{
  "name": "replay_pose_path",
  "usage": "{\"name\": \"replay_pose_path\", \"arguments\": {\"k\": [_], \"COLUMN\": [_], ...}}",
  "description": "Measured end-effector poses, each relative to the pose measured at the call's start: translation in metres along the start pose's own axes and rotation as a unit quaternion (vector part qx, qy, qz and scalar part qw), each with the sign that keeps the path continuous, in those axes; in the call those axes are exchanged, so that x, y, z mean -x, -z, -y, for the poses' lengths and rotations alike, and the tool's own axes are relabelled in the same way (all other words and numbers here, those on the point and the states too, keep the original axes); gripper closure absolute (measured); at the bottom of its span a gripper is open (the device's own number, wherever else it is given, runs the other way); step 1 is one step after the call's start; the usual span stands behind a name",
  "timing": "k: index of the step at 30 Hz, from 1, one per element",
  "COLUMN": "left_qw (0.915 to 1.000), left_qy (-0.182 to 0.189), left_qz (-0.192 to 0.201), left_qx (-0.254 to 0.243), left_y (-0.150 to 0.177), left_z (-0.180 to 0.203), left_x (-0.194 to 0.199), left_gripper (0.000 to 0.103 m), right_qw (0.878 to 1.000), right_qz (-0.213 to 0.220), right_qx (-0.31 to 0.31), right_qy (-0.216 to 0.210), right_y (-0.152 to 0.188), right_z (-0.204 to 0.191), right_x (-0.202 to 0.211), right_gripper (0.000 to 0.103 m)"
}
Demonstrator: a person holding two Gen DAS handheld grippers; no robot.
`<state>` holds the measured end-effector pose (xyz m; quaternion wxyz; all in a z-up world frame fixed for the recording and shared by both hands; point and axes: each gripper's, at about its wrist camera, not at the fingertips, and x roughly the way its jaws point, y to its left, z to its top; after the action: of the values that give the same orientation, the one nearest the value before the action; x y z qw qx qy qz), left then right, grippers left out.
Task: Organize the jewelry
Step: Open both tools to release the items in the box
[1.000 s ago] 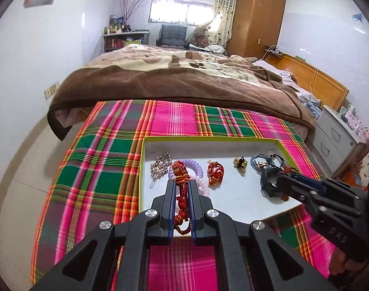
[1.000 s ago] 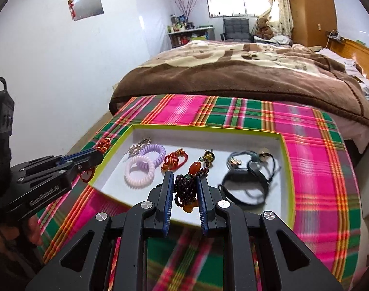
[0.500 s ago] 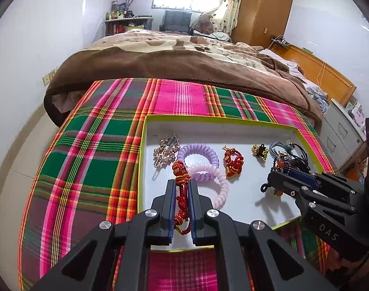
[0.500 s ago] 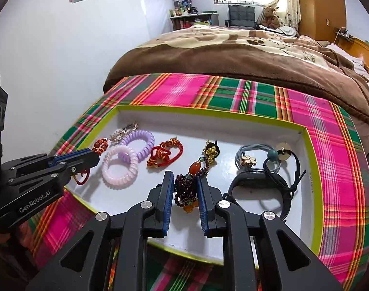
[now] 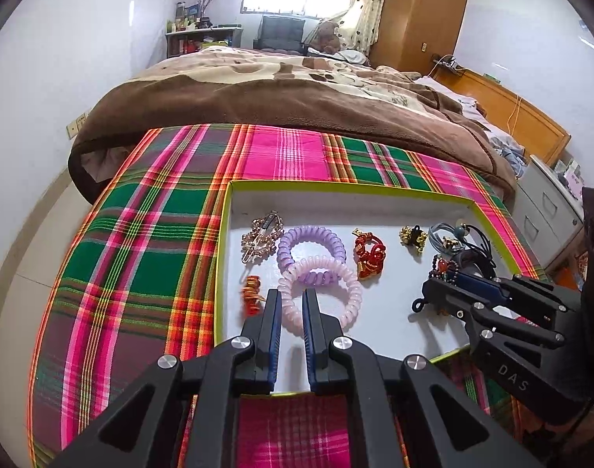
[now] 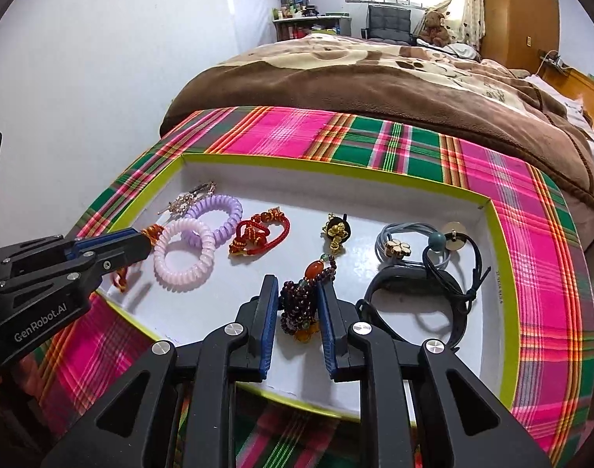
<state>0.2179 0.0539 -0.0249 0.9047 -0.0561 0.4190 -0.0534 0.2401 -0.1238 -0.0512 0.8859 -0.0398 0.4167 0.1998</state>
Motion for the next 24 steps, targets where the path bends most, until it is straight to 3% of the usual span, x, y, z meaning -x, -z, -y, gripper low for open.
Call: {"name": "replay_pose_path", "arguments": {"k": [4, 8, 14, 18, 20, 24], "left_qw": [1.0, 1.0, 0.9999, 0.9999, 0.9999, 0.9996], "left_qy": [0.001, 0.001, 0.0, 0.004, -0.004, -0.018], "left_qz": [0.001, 0.003, 0.006, 0.011, 0.017, 0.023], "left_qx": [0.003, 0.005, 0.008, 0.006, 0.002, 0.003], "left_y": [0.001, 0.002, 0.003, 0.005, 0.007, 0.01], "left_z": [-0.001, -0.002, -0.003, 0.0, 0.003, 0.005], "left_x": [0.002, 0.004, 0.01, 0.016, 0.021, 0.032], "left_gripper": [0.091, 0.075, 0.075, 0.063, 0.063, 0.063], "right_qw": [1.0, 1.0, 1.0, 1.0, 1.0, 0.999], "right_qz": [0.001, 0.002, 0.007, 0.017, 0.021, 0.032], "right_qx": [0.001, 0.004, 0.003, -0.011, -0.015, -0.029], "right_qy": [0.001, 0.005, 0.006, 0.005, 0.005, 0.004], "right_y": [0.001, 0.002, 0.003, 0.005, 0.006, 0.011], "right_z": [-0.001, -0.003, -0.003, -0.002, -0.002, 0.0], "right_x": [0.001, 0.003, 0.008, 0.016, 0.021, 0.033], "right_gripper": [0.077, 0.069, 0.068, 0.067, 0.066, 0.055]}}
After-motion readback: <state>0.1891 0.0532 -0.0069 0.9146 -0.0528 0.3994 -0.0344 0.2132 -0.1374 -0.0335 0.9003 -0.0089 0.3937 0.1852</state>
